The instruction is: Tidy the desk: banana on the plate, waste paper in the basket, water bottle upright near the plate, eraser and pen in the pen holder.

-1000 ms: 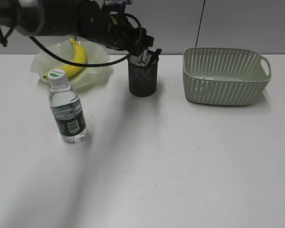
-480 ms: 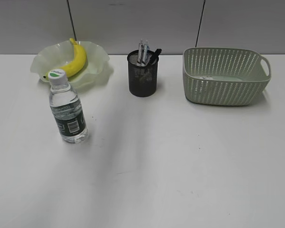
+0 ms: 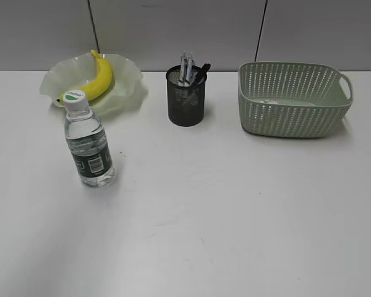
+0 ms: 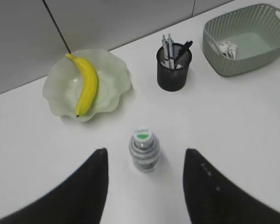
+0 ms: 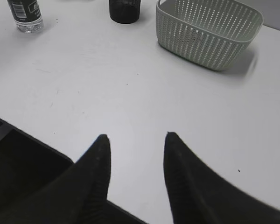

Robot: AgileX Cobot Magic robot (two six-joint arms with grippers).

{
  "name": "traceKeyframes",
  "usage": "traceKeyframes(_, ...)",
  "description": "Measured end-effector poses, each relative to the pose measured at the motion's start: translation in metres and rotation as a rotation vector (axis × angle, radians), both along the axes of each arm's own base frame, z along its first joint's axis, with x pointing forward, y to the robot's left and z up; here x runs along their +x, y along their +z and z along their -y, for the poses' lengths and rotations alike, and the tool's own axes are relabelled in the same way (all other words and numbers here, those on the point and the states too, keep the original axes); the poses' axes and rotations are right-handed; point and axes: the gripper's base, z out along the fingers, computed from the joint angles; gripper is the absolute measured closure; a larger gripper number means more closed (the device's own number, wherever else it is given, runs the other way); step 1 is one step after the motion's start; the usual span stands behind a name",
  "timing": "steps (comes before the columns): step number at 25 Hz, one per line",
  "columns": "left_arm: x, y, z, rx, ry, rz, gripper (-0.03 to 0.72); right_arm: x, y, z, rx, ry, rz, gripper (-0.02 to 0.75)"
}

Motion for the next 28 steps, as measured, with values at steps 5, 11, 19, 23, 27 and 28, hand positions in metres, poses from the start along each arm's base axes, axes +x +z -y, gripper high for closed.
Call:
traceKeyframes(5,-0.090,-0.046,-0.053,-0.030,-0.003,0.039,0.351,0.000,0.000,0.000,0.000,0.000,0.000,0.423)
traceKeyframes(11,-0.159,-0.145,-0.093,-0.067,-0.006,0.097,0.370,0.000,0.000,0.000,0.001,0.001,-0.001,0.423)
traceKeyframes(19,-0.158,-0.187,-0.087,-0.135,-0.049,0.132,0.379,0.000,0.000,-0.001,0.006,0.005,-0.003,0.423)
traceKeyframes(23,-0.155,-0.187,-0.084,-0.131,-0.058,0.117,0.379,0.000,0.000,-0.001,0.006,0.006,-0.006,0.423)
traceKeyframes(27,-0.155,-0.187,-0.083,-0.134,-0.059,0.119,0.379,0.000,0.000,-0.001,0.006,0.006,-0.007,0.423)
traceKeyframes(28,-0.155,-0.187,-0.083,-0.134,-0.059,0.119,0.379,0.000,0.000,-0.001,0.006,0.006,-0.007,0.423)
